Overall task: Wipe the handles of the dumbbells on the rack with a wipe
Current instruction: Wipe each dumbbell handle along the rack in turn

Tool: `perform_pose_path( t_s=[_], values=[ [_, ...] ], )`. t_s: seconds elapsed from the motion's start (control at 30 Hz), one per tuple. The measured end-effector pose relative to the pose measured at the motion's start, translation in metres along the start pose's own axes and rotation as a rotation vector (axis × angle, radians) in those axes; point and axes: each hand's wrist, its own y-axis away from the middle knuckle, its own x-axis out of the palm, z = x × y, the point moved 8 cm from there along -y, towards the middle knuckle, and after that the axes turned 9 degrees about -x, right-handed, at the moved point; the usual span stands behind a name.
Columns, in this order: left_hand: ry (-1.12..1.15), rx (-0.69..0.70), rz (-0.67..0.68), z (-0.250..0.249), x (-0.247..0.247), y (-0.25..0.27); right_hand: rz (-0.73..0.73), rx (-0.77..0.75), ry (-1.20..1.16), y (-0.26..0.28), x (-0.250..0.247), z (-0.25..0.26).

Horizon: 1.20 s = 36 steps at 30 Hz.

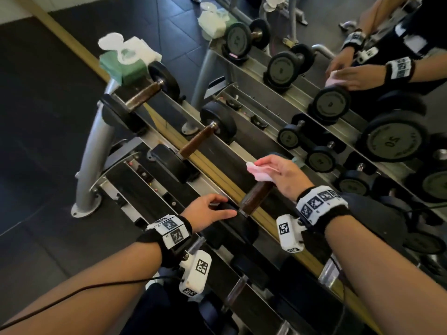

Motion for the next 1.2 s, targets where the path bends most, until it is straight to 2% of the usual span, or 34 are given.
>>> perform_pose_path(
  t_s=[0.13,0.27,0.5,0.77,0.97,1.1,1.2],
  values=[
    [0.014,0.006,-0.01,0.0,0.001,0.002,0.185,-0.099,0.292,-0.009,0.02,0.008],
    [0.023,0.015,-0.025,0.0,0.001,0.001,0.35,-0.059,0.506,-0.01,0.037,0.004],
    [0.078,0.023,-0.012,0.005,0.003,0.0,0.528,-0.055,0.669,-0.004,0.049,-0.01],
    [0.096,0.036,-0.013,0.008,0.004,-0.001,0.607,-0.093,0.503,-0.002,0.071,-0.008],
    [0.106,0.025,-0.014,0.01,0.004,-0.004,0.588,-0.088,0.799,-0.012,0.056,-0.009],
    [0.098,0.023,-0.014,0.009,0.005,-0.004,0.566,-0.062,0.641,0.002,0.069,-0.003],
    [0.076,0.023,-0.016,0.008,0.004,-0.004,0.607,-0.078,0.521,0.013,0.078,0.004]
  ],
)
